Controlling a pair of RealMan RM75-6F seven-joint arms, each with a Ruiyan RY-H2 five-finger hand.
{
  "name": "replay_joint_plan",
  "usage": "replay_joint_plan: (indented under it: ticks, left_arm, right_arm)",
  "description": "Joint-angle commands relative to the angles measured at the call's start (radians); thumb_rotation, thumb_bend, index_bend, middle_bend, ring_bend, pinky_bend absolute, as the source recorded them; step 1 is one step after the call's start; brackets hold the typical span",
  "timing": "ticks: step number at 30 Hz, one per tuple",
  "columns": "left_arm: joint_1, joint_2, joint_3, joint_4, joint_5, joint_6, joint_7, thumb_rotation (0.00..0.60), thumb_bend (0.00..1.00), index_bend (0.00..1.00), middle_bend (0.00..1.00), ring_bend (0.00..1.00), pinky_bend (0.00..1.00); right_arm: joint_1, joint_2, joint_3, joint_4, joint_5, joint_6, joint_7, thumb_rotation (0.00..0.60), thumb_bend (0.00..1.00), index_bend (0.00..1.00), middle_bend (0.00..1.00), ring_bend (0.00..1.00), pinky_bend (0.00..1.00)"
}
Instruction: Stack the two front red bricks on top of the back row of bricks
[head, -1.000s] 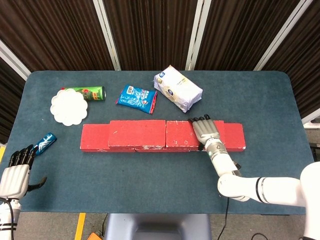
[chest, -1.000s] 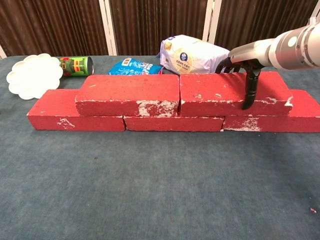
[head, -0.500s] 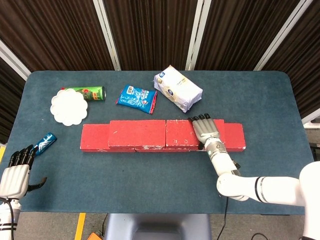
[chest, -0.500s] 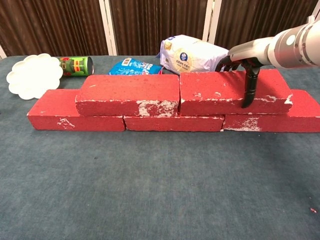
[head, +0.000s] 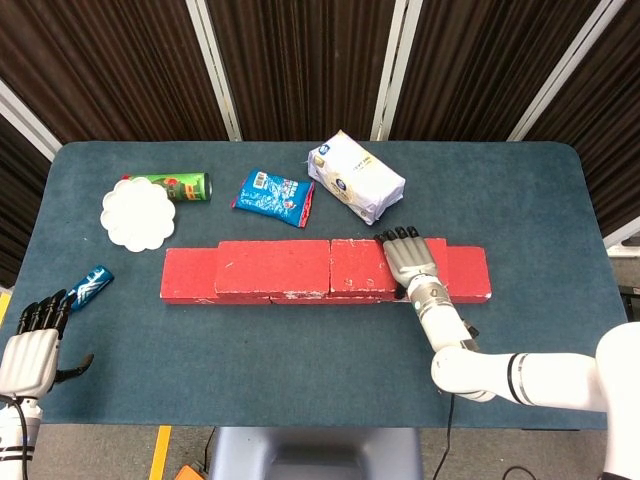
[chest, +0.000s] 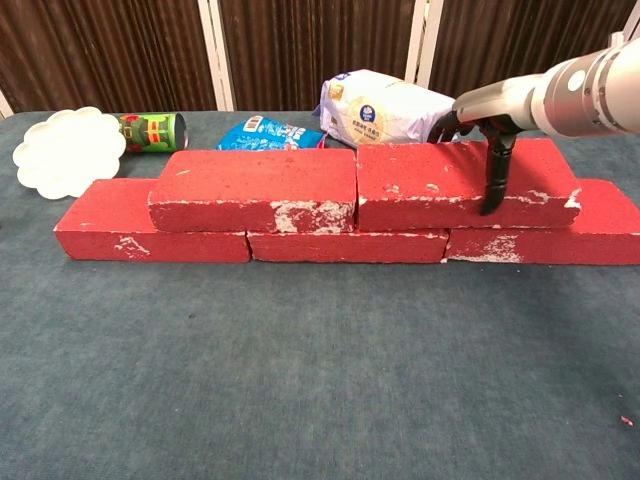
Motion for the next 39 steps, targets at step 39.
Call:
replay_joint_plan:
  ticks: [39]
  left_arm:
    - [-0.003,-0.004,-0.001,0.008,0.005,0.003,-0.001,0.600,0.23,0.00,0.00,0.00,0.06]
  right_arm:
    - [-0.248,0.333,0.026,-0.415,-0.438,0.152,0.224,0.600,0.00,0.18,0.14,0.07,0.00]
